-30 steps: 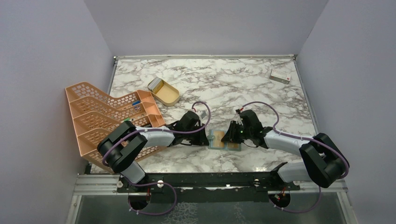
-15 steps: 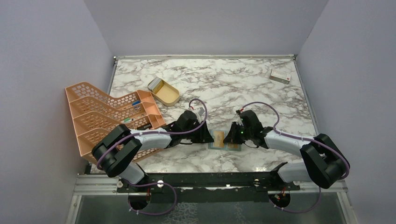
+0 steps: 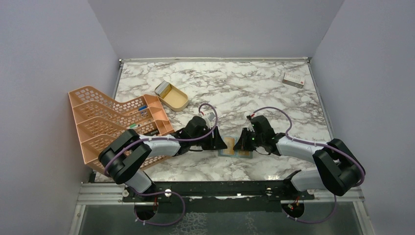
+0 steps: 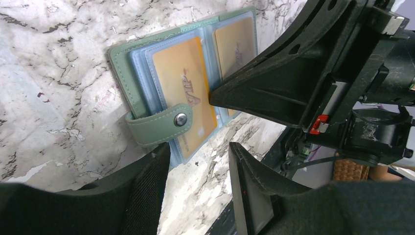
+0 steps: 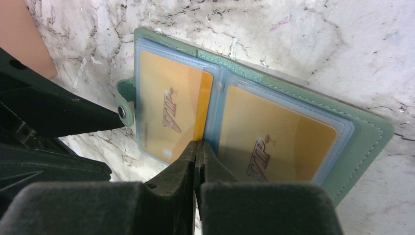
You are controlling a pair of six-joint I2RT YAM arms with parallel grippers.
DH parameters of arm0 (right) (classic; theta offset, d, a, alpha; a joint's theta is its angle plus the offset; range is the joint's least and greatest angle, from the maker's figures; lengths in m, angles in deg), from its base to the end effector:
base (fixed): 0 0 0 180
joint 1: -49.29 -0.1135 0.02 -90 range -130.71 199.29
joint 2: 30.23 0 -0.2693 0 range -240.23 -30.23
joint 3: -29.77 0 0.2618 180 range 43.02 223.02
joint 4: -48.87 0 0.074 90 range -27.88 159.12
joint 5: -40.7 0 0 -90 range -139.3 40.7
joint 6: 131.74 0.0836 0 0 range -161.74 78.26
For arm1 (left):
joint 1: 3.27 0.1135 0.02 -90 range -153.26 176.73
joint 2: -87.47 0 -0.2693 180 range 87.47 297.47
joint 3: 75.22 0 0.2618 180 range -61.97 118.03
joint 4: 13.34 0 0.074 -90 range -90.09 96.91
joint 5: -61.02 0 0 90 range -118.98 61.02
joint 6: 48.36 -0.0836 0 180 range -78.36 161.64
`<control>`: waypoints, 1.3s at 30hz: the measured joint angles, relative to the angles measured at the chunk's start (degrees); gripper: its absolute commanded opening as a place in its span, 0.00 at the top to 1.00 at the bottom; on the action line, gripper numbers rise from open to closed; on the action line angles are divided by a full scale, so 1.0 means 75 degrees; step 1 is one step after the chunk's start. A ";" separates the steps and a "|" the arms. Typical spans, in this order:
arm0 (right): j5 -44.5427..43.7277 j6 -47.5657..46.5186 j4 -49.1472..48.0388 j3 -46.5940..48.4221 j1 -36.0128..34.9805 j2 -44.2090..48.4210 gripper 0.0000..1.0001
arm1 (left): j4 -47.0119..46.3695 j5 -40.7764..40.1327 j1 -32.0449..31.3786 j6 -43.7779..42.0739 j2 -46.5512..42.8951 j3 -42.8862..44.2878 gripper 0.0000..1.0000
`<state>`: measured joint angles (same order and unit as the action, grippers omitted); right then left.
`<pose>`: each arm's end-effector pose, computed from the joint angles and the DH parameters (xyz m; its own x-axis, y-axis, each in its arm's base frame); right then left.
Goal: Put the credit cards into the card holder
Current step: Insert the credit card into the card holder, then turn over the card slot in the card holder.
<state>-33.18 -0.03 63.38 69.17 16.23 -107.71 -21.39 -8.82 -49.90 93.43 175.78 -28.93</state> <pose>0.2065 0.1621 0.0924 -0.9397 0.1510 -0.3068 -0.0538 0.8207 0.5689 0.2077 -0.2619 0.1222 -0.9278 -0.0920 -0.3617 0.2420 0.5894 -0.7708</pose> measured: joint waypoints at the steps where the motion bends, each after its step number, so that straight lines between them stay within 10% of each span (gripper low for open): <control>1: 0.0000 0.0000 0.0000 0.0000 0.0000 -0.0003 0.99 | -0.0050 0.0009 0.0000 0.0026 0.0038 -0.0012 0.50; 39: 0.0041 0.0015 -0.0239 -0.0085 0.0000 -0.0035 0.99 | -0.1061 0.0166 0.0000 0.0405 0.0495 -0.0347 0.46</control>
<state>-32.88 0.08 61.58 68.54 16.23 -107.97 -29.34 -7.57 -49.90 96.47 179.50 -31.53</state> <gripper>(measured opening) 0.012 0.543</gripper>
